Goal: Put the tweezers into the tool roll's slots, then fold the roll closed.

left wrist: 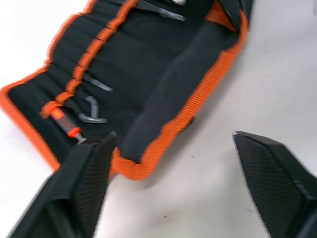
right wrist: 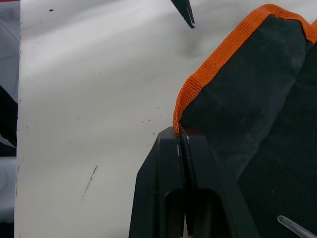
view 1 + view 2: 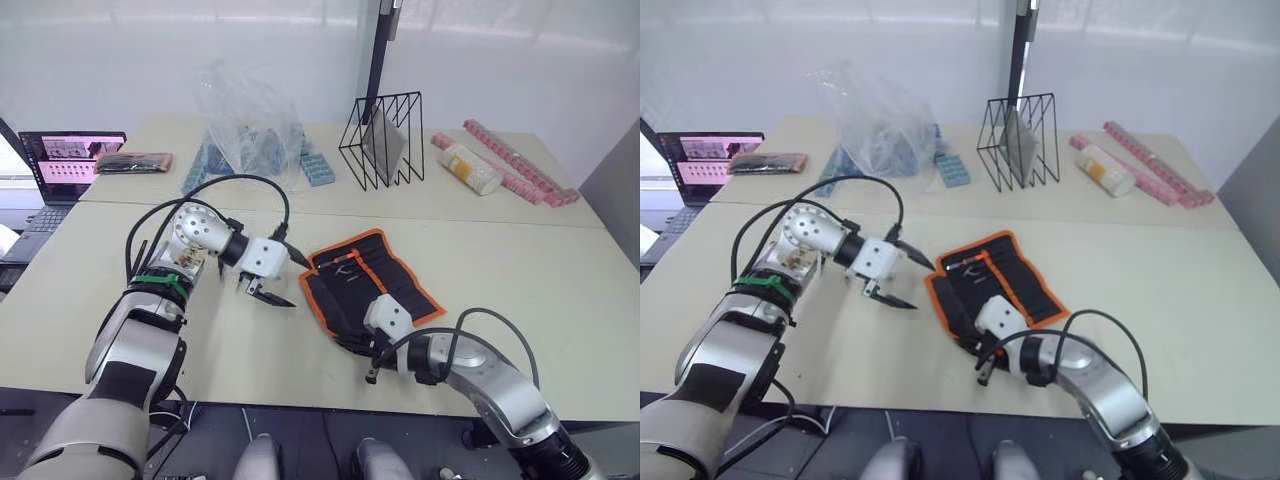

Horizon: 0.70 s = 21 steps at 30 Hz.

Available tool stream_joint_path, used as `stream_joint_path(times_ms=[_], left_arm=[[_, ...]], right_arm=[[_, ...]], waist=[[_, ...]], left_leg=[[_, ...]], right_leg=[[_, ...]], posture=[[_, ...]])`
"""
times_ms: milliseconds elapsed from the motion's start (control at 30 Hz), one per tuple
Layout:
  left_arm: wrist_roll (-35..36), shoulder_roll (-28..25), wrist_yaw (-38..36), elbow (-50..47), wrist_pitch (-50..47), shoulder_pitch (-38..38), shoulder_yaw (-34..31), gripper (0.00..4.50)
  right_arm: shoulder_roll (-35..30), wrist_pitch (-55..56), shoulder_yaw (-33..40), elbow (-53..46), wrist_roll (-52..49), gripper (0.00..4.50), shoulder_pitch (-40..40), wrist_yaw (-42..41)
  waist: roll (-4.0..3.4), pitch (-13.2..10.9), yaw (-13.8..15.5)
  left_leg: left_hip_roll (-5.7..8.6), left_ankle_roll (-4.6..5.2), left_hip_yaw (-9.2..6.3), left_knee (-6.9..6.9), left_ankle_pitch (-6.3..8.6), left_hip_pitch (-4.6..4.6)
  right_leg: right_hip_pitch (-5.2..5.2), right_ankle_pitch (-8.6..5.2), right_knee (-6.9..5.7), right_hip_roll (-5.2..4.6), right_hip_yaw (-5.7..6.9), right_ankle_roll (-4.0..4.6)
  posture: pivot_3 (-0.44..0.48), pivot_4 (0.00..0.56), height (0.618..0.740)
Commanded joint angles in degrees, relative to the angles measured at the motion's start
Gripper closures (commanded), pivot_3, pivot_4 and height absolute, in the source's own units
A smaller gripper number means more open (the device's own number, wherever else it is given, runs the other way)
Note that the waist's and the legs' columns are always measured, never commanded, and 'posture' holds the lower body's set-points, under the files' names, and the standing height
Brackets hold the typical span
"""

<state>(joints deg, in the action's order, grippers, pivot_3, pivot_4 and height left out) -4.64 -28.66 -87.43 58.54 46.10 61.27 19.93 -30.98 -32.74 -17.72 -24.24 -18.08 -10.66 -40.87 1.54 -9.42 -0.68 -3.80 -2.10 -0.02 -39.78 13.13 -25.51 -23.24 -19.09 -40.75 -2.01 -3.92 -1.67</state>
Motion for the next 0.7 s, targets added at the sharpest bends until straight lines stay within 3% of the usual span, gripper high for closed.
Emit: stream_joint_path(times_ms=[33,267,700], left_arm=[[-3.46,0.01,4.6,2.26,5.23,2.84,0.34,2.16],[-6.1,-0.73,8.49,5.25,9.53,3.61,0.43,4.47],[-11.33,-4.19,16.56,1.55,15.44,-3.67,2.32,4.47]], right_arm=[[0.33,-0.04,1.43,-3.08,-0.44,4.5,0.16,0.44],[-0.22,-0.5,1.56,-4.29,-0.55,4.5,1.48,0.14],[-1.12,-1.12,1.01,-6.53,-0.14,4.5,1.92,-0.54]], waist=[[0.01,-0.01,0.04],[0.01,-0.01,-0.02],[0.01,0.0,-0.1]], left_leg=[[0.01,0.0,0.0,-0.01,0.0,0.0],[0.01,0.0,-0.03,0.0,0.0,0.0],[0.0,0.0,-0.05,-0.01,0.0,0.02]], right_leg=[[0.01,0.0,0.0,0.0,0.0,0.0],[0.01,0.0,-0.02,0.0,0.0,-0.01],[0.0,0.0,-0.07,0.0,0.02,-0.01]], posture=[[0.0,0.15,0.689],[0.0,0.15,0.689],[0.0,0.15,0.689]])
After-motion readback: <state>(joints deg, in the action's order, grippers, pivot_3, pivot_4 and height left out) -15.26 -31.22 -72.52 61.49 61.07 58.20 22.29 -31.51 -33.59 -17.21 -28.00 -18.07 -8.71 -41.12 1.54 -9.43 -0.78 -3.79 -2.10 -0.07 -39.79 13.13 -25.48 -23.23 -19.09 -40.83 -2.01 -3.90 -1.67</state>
